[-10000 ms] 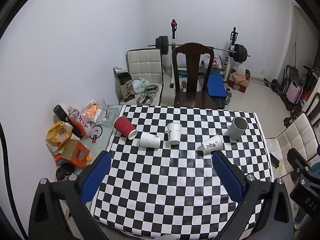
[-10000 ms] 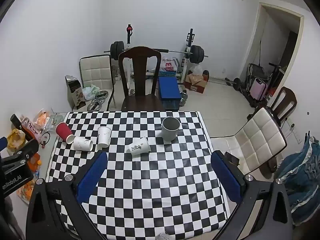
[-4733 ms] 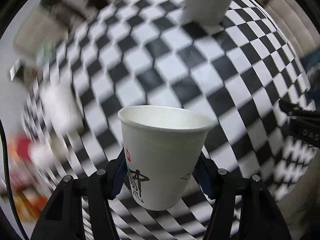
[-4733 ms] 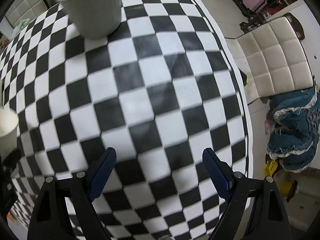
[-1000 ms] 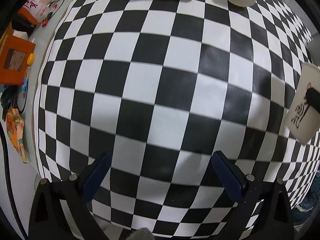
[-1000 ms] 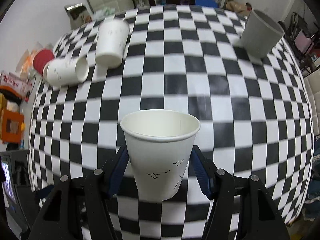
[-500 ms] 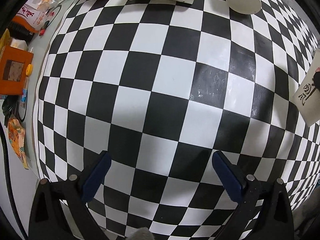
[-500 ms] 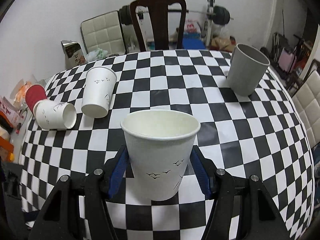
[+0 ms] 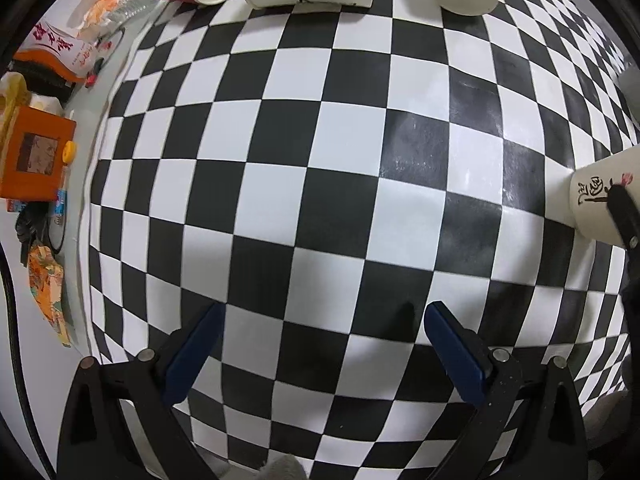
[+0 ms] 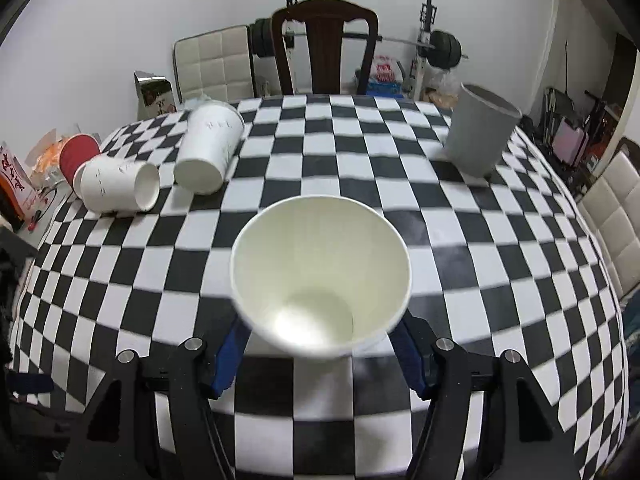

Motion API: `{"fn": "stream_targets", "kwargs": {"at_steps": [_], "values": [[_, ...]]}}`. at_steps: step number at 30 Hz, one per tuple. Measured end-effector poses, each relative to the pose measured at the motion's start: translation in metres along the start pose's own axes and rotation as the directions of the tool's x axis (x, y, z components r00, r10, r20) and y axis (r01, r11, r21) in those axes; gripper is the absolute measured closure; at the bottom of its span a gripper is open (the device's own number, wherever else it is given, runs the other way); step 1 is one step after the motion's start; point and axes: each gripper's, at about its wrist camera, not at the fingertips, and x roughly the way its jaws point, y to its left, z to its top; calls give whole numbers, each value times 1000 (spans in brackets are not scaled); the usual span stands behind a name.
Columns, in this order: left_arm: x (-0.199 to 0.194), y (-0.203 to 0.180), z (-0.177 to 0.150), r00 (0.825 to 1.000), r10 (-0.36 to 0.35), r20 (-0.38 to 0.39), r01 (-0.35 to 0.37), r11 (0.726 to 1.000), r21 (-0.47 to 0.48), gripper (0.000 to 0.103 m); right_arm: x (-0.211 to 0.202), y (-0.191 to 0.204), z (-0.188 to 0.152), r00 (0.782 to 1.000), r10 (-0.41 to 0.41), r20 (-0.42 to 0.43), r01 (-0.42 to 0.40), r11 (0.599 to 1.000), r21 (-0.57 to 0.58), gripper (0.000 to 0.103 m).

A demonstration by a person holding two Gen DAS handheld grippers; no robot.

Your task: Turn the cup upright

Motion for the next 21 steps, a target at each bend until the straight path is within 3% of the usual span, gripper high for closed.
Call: {"fn": "stream_targets", "kwargs": {"at_steps": [9,12,14,21], "values": [[-28,13,-36,998,13,58,-14,1000,27,0,-27,-14,-23,999,-17,-41,18,1000,13,19],[-48,13,-45,993,12,113,-17,999,41,0,-46,-18,-26,998,-29,-56,29,999,13,9],[-66,12,-44,988,6,157,-15,998,58,0,-63,-22,-25,997,-59,-54,60,998,18,0],[-139,7,-64,954,-47,296,14,993,113,0,-144,-50,-3,986,-159,-55,162,985,55,0]]}}
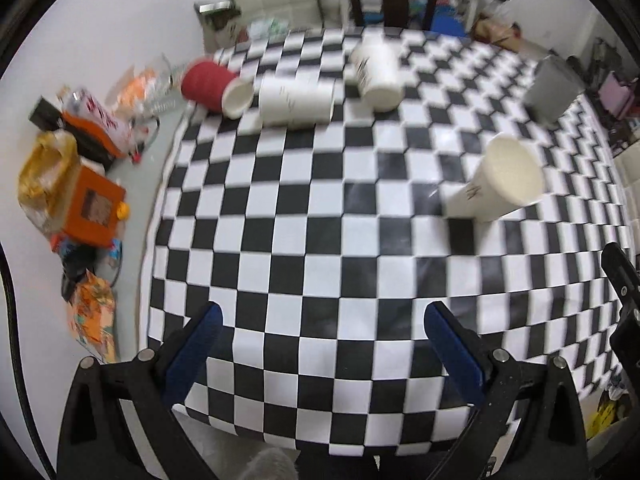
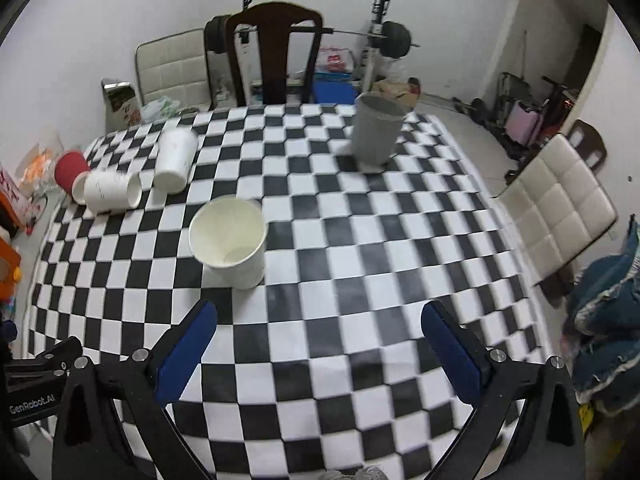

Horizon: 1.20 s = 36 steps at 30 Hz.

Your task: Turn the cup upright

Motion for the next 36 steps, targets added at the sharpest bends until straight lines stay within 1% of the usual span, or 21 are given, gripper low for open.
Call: {"fn": "stream_targets", "kwargs": {"at_steps": [1,2,3,5,7,8,10,14,18,24,36], "values": [[-18,-3,1,1000,-13,28,13,1000,4,0,-8,-3,3,1000,-5,-1,5,1000,4,0],[-26,1,4,999,-23,48,23,1000,10,0,-23,-10,9,1000,-3,-4,3,1000,11,0],[-34,2,8,998,-25,65,24,1000,15,0,-31,-13,13,1000,1,-4,-1,1000,13,0],[-62,1,12,994,-21,109,19,1000,20,0,-59,-24,24,1000,1,1,-1,1000,18,0],[-88,1,16,989,-34,142,32,999,16,0,-82,-32,34,1000,6,1,-6,1000,19,0],[-94,6,19,987,-41,154,40,999,14,0,-91,-36,39,1000,12,0,-12,1000,18,0],[-117,6,22,982,-55,183,54,998,9,0,-115,-44,49,1000,27,0,-27,1000,13,0],[-156,11,25,976,-72,205,77,997,-16,0,-157,-53,66,999,49,17,-49,999,-10,0],[-191,14,23,968,-68,243,79,996,-37,0,-191,-59,77,996,79,40,-78,997,-30,0],[-219,12,17,962,-44,270,57,998,-41,0,-220,-64,86,995,85,54,-82,995,-47,0],[-228,3,1,966,-60,252,75,996,-50,0,-244,-81,89,996,67,55,-64,996,-58,0]]}}
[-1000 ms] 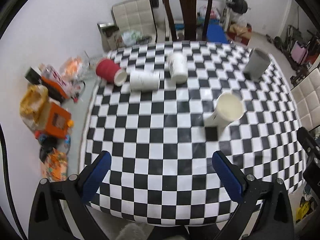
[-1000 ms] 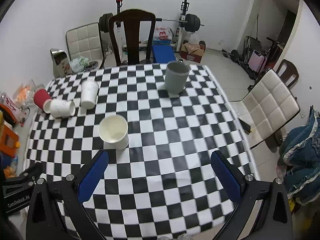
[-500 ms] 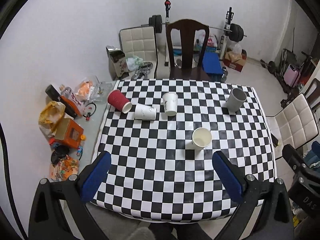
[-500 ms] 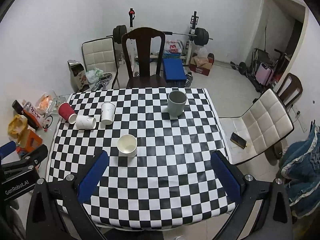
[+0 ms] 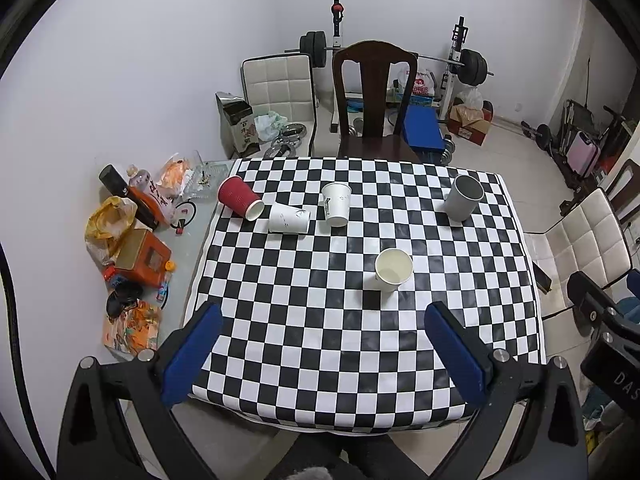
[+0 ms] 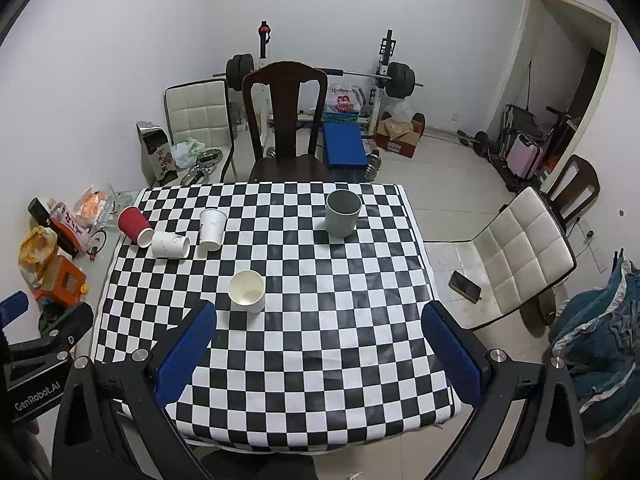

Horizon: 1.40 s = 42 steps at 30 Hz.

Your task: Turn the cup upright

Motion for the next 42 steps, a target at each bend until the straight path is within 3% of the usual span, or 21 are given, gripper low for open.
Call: {"fn": "stream_targets", "kwargs": {"at_steps": [42], "values": [[-7,-3,-5,1000,2,13,-2,1000,9,0,4,-6,-8,1000,24,-17,-25,1000,-14,0]]}}
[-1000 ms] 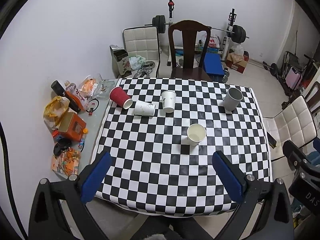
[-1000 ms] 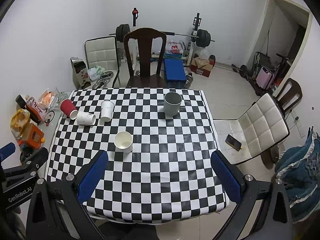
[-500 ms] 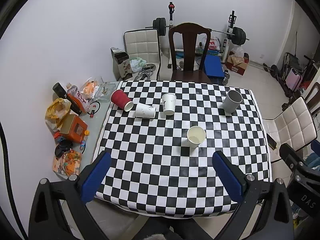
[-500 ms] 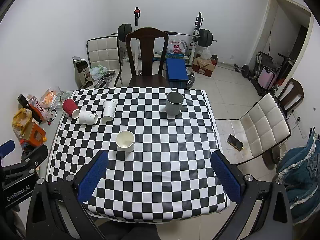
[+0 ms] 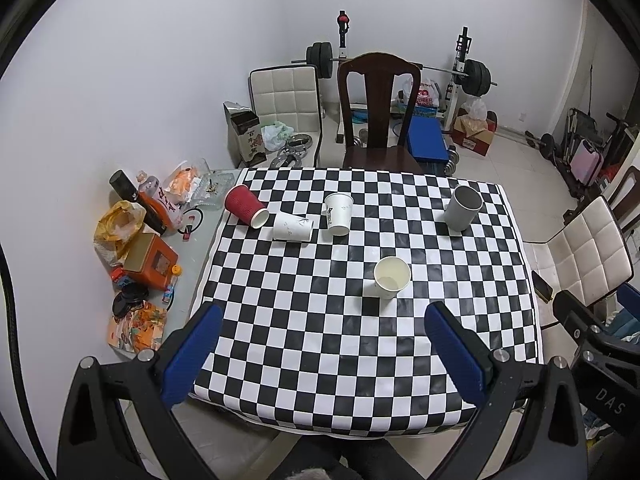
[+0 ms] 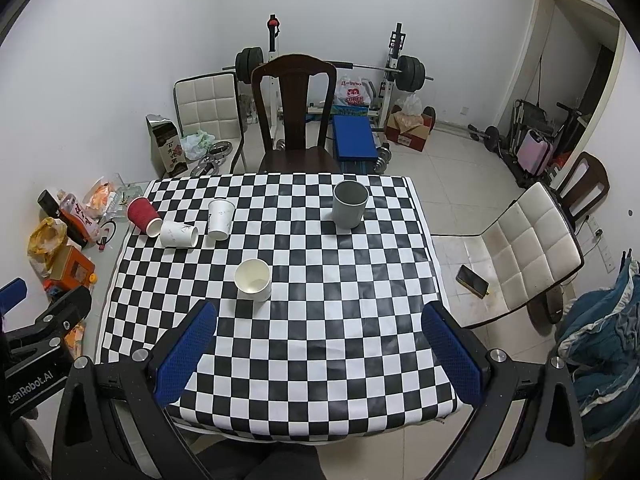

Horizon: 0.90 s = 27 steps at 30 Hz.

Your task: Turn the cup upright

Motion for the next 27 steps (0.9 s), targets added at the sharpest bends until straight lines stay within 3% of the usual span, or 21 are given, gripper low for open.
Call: {"fn": "stream_targets", "kwargs": {"at_steps": [27], "values": [[0,7,-6,1000,-10,6,10,1000,9,0,-2,0,0,1000,7,-1,-7,1000,7,0]]}}
